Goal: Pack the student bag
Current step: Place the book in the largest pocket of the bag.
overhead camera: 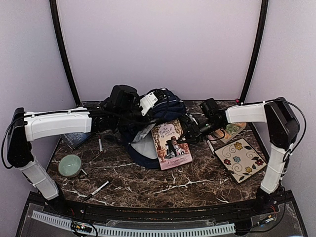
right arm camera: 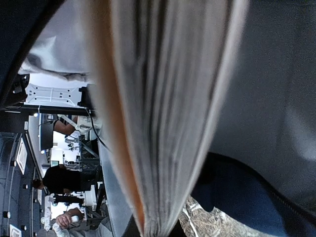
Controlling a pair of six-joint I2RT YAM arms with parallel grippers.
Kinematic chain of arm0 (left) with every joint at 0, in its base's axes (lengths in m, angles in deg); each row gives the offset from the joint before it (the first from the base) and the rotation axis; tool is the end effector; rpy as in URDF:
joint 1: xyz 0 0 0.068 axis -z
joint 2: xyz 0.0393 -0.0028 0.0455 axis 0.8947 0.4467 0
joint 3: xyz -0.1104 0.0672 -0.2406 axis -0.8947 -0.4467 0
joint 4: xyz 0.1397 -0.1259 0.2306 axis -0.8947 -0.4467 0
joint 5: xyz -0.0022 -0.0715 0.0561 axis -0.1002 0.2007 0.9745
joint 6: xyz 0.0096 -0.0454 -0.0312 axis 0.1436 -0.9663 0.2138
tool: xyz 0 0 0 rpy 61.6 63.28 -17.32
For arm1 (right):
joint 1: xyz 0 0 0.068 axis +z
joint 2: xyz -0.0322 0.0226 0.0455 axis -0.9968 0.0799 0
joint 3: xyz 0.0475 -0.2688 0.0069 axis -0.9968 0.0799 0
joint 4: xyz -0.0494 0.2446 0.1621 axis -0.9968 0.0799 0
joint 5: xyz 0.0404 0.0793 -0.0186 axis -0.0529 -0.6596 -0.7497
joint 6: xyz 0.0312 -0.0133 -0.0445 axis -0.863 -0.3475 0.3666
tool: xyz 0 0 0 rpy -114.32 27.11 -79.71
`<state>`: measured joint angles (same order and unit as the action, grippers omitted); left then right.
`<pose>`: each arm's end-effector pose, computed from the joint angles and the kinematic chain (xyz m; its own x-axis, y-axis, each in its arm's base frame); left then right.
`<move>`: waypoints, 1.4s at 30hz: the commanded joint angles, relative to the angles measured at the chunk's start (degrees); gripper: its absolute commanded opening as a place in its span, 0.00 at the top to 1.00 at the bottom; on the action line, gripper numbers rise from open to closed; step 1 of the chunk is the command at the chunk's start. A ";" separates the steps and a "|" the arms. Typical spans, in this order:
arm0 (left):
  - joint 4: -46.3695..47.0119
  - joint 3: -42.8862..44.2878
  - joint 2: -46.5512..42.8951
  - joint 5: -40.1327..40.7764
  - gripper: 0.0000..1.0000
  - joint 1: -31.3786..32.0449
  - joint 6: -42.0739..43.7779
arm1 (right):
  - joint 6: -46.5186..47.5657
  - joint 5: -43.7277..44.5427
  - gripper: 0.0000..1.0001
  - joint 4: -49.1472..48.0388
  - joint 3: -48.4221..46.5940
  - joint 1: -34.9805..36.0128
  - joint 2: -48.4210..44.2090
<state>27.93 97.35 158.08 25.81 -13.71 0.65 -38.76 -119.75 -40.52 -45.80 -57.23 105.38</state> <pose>0.2781 -0.3201 0.2996 0.0296 0.5027 -0.8639 0.7036 0.6035 0.3753 0.3388 0.2207 0.1621 -0.8921 -0.3518 -0.2836 -0.3901 0.2832 0.8761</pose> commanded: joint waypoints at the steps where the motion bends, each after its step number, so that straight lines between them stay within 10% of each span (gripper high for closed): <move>1: 11.86 -1.35 -6.87 -4.31 1.00 2.28 -0.47 | -9.91 -3.60 1.00 -7.21 -3.50 1.43 5.24; 22: 15.09 -6.90 -9.83 -5.76 1.00 4.82 -1.63 | -25.23 6.09 1.00 -20.67 -16.91 1.49 24.02; 29: 15.23 -9.58 -11.04 -3.10 1.00 4.86 -0.65 | -23.71 6.82 0.62 -19.17 -15.97 1.20 21.13; 42: 18.15 -12.55 -12.09 -1.08 1.00 4.87 0.35 | -9.03 20.95 0.39 -13.40 0.34 3.01 3.25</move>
<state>38.09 84.58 149.42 25.15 -9.23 -0.01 -55.09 -104.93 -55.49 -49.03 -54.48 113.27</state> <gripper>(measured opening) 0.107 0.581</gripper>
